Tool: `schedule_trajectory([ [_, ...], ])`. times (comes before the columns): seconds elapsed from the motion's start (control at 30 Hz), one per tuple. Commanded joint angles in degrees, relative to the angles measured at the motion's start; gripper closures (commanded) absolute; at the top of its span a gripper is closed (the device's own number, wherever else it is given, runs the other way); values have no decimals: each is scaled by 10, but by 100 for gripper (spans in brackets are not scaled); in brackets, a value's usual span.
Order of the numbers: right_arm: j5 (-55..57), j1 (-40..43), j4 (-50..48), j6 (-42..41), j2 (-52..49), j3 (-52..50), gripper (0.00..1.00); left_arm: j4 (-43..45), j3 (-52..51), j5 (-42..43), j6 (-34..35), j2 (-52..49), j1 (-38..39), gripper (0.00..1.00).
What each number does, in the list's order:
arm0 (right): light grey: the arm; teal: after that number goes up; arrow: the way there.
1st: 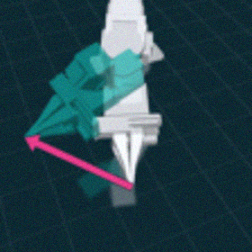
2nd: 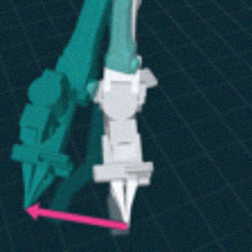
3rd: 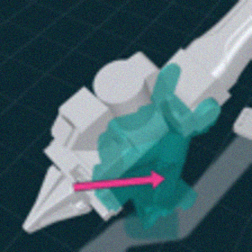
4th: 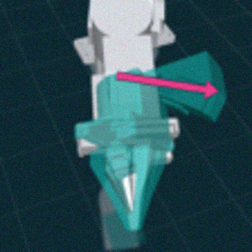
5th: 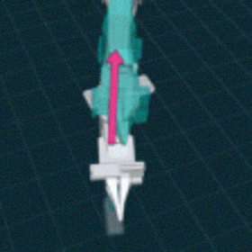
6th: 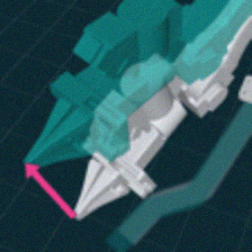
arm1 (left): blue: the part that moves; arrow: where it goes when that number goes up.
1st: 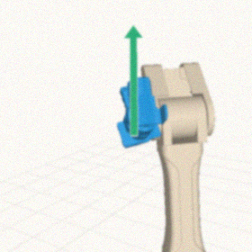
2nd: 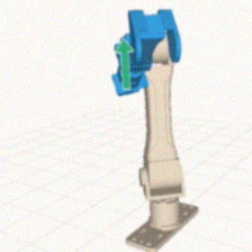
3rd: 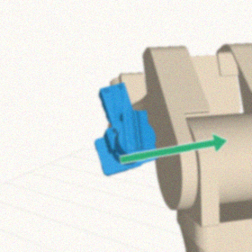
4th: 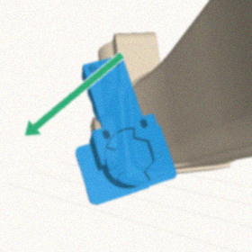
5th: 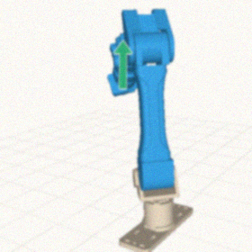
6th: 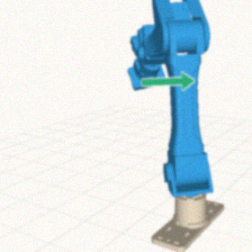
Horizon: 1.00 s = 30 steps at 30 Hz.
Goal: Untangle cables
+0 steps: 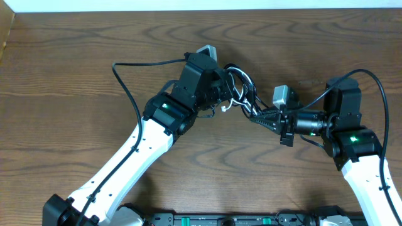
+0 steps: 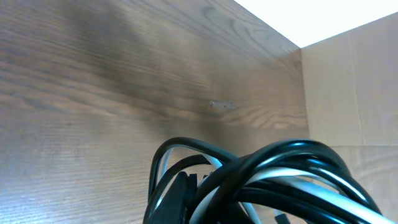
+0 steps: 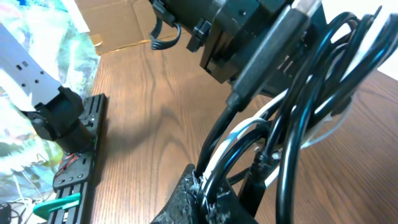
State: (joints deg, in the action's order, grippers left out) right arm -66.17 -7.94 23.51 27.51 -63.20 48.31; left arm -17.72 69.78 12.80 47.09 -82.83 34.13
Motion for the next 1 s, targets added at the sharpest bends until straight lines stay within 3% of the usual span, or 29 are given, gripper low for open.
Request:
schedule_trajectory([
  [0.0,-47,0,-1,8,3,3,99,6,10,-12,-49,2,-5,93],
  [0.2,-47,0,-7,8,3,3,99,7,10,-14,-130,2,27,93],
  [0.4,-45,0,-25,-18,3,3,99,7,10,-14,-165,2,42,93],
  [0.7,-46,0,-28,-37,3,3,99,7,10,-55,-164,2,43,93],
  [0.97,-46,0,-2,-37,3,3,99,2,10,-135,-91,2,37,92],
])
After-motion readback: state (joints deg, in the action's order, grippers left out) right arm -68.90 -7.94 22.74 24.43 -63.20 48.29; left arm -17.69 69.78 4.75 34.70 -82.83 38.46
